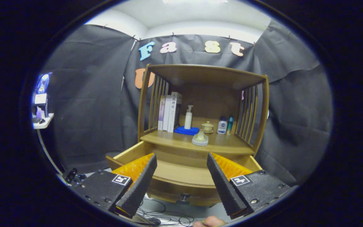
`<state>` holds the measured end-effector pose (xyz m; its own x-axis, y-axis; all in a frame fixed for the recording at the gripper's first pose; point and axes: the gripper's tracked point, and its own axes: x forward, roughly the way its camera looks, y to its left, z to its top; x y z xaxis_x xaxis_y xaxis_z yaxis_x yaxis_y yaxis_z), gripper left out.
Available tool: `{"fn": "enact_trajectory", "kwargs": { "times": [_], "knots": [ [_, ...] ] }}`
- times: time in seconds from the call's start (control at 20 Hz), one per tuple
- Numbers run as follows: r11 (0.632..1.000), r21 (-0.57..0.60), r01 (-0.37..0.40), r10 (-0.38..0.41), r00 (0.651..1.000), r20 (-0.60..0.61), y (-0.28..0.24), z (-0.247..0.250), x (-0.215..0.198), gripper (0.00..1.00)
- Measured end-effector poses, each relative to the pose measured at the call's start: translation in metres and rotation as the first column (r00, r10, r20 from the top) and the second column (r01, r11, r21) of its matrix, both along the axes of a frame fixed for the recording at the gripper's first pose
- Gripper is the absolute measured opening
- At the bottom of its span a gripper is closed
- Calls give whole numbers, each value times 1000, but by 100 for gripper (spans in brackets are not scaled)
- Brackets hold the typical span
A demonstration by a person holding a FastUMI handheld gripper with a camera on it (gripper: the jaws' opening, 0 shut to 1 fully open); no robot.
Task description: Pull open the drawer, take out the items inside it, and place them on the countertop above the cabinet.
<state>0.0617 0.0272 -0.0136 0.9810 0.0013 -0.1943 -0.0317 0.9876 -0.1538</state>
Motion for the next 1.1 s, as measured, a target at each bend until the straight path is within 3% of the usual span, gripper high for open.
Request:
{"fn": "enact_trajectory", "kwargs": {
  "times": [0.4, 0.8, 1.1],
  "knots": [
    [998, 14, 62, -61, 994, -90, -8, -100, -3, 100],
    [990, 20, 142, -142, 990, -16, -34, -129, 5, 100],
    [975, 42, 220, -218, 975, -45, -50, -148, 18, 100]
  ]
}}
